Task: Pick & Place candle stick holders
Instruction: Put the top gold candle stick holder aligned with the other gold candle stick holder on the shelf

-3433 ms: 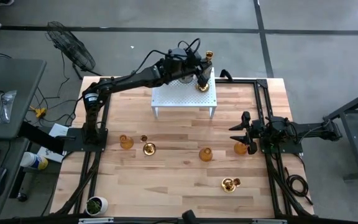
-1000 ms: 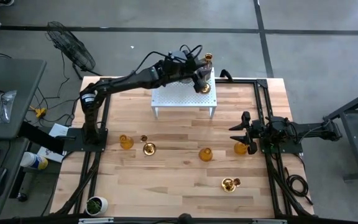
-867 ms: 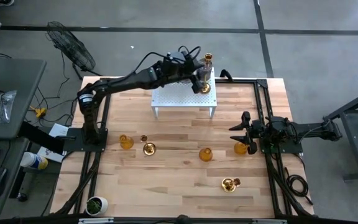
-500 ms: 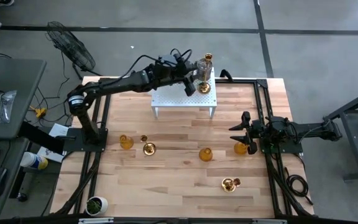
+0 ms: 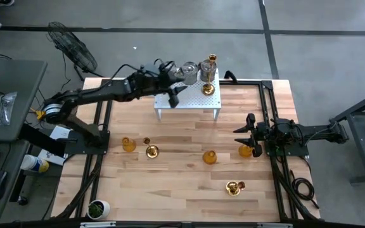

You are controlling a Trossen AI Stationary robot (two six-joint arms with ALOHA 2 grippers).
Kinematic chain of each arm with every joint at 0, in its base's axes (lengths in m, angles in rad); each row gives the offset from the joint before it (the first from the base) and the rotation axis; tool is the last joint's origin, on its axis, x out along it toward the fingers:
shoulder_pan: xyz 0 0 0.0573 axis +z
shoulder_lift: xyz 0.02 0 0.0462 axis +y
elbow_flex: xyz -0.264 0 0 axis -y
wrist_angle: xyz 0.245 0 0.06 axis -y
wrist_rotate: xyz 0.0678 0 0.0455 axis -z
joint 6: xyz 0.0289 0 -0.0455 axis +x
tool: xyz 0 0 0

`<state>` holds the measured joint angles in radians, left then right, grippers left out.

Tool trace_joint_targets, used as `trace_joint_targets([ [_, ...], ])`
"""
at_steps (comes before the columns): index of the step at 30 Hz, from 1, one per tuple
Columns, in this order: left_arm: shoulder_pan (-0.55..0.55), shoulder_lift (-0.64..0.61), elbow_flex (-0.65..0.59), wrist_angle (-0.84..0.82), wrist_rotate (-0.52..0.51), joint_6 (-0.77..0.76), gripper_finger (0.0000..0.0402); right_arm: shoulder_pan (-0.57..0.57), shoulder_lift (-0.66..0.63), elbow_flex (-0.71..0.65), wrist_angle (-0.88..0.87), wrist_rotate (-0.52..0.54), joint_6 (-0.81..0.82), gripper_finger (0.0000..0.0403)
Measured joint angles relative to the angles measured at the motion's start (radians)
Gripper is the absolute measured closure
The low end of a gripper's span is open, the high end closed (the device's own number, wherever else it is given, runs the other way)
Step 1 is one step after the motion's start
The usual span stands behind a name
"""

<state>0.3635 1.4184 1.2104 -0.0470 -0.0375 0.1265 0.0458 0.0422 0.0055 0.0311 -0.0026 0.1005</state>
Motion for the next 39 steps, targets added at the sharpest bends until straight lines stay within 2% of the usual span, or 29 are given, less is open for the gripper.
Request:
trace_joint_targets([
  [13, -0.11, -0.355, -0.329, -0.039, -0.006, 0.018, 0.0247, 0.0, 0.0, 0.0, 0.0, 0.001, 0.0, 0.0238],
  [19, -0.184, -0.519, -0.458, -0.075, -0.066, 0.0, 0.0243, 0.0, 0.0, 0.0, 0.0, 0.001, 0.0, 0.0238],
  [25, -0.239, -0.691, -0.531, -0.207, -0.124, -0.046, 0.0184, 0.0, 0.0, 0.0, 0.0, 0.001, 0.0, 0.0238],
  [31, -0.319, -0.828, -0.603, -0.323, -0.025, -0.139, 0.012, 0.0, 0.0, 0.0, 0.0, 0.001, 0.0, 0.0238],
  [36, -0.4, -0.893, -0.707, -0.337, -0.003, -0.205, 0.0113, 0.0, 0.0, 0.0, 0.0, 0.001, 0.0, 0.0238],
  [39, -0.436, -0.905, -0.783, -0.284, -0.005, -0.233, 0.0116, 0.0, 0.0, 0.0, 0.0, 0.001, 0.0, 0.0238],
])
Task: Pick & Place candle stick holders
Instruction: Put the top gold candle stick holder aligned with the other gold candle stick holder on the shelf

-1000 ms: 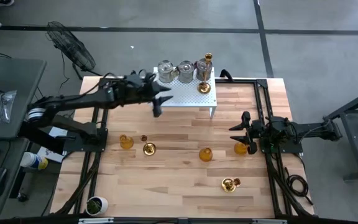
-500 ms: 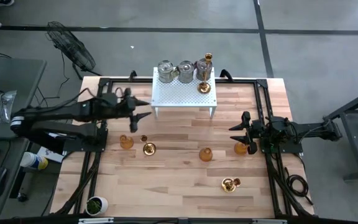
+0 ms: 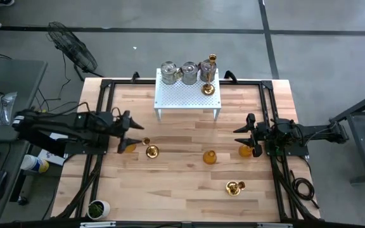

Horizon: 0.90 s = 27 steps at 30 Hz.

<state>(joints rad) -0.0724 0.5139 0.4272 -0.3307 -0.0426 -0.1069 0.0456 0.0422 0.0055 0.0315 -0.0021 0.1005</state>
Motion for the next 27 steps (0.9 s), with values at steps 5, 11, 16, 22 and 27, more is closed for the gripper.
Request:
trace_joint_targets([
  [5, -0.04, 0.011, -0.105, 0.127, -0.001, -0.007, 0.0117, 0.0, 0.0, 0.0, 0.0, 0.0, 0.0, 0.0238],
  [11, -0.043, 0.073, -0.142, 0.236, 0.01, -0.007, 0.0117, 0.0, 0.0, 0.0, 0.0, 0.0, 0.0, 0.0238],
  [16, -0.043, 0.169, -0.146, 0.316, 0.039, -0.002, 0.0117, 0.0, 0.0, 0.0, 0.0, 0.0, 0.0, 0.0238],
  [22, -0.043, 0.307, -0.145, 0.471, 0.059, 0.0, 0.0117, 0.0, 0.0, 0.0, 0.0, 0.0, 0.0, 0.0238],
  [27, -0.043, 0.358, -0.145, 0.508, 0.059, -0.003, 0.0117, 0.0, 0.0, 0.0, 0.0, 0.0, 0.0, 0.0238],
])
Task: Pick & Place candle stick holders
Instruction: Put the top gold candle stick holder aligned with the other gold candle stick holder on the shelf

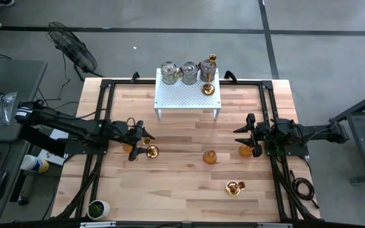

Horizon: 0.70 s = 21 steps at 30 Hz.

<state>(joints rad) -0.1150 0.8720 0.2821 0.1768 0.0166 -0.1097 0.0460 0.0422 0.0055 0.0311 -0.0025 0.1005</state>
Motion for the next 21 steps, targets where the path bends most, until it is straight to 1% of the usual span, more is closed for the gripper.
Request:
trace_joint_targets([
  [3, -0.009, 0.003, 0.0, 0.0, -0.001, 0.0, 0.0124, 0.0, 0.0, 0.0, 0.0, 0.0, 0.0, 0.0238],
  [6, -0.019, 0.003, 0.0, 0.0, 0.001, -0.001, 0.015, 0.0, 0.0, 0.0, 0.0, 0.0, 0.0, 0.0238],
  [15, -0.031, 0.003, 0.0, 0.002, -0.001, -0.008, 0.0268, 0.0, 0.0, 0.0, 0.0, 0.0, 0.0, 0.0238],
  [21, -0.03, 0.003, 0.0, 0.008, -0.007, -0.008, 0.0339, 0.0, 0.0, 0.0, 0.0, 0.0, 0.0, 0.0238],
])
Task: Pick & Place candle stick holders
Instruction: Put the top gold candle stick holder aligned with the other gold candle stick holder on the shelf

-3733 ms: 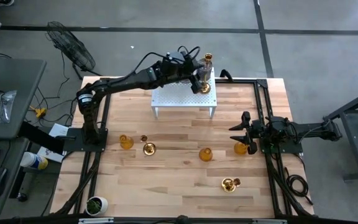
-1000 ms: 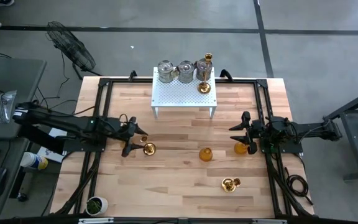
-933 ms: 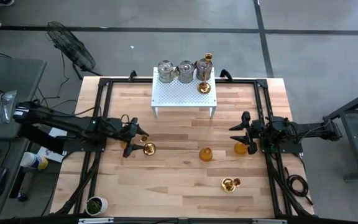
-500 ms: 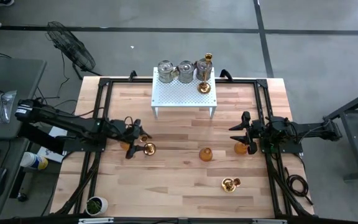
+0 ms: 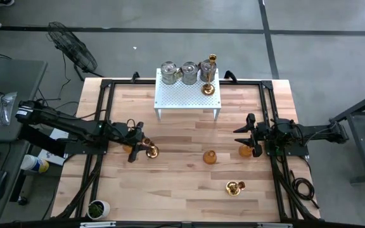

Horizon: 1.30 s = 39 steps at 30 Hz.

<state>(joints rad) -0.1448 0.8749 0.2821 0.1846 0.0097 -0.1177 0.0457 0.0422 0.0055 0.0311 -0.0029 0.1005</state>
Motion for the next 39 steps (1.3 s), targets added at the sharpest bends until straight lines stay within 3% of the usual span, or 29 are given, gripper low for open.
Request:
trace_joint_targets([
  [5, 0.001, 0.0, 0.002, 0.018, -0.014, 0.001, 0.0391, 0.0, 0.0, 0.0, 0.0, 0.0, 0.0, 0.0238],
  [10, 0.0, 0.0, 0.034, 0.029, -0.044, -0.005, 0.039, 0.0, 0.0, 0.0, 0.0, 0.0, 0.0, 0.0238],
  [14, 0.001, 0.0, 0.121, -0.055, -0.065, -0.001, 0.0393, 0.0, 0.0, 0.0, 0.0, 0.0, 0.0, 0.0238],
  [24, 0.001, 0.003, 0.354, -0.252, -0.247, 0.016, 0.0395, 0.0, 0.0, 0.0, 0.0, 0.0, 0.0, 0.0238],
  [29, 0.007, 0.071, 0.49, -0.328, -0.369, 0.016, 0.0395, 0.0, 0.0, 0.0, 0.0, 0.0, 0.0, 0.0238],
  [39, 0.148, 0.312, 0.805, -0.342, -0.433, -0.021, 0.0395, 0.0, 0.0, 0.0, 0.0, 0.0, 0.0, 0.0238],
])
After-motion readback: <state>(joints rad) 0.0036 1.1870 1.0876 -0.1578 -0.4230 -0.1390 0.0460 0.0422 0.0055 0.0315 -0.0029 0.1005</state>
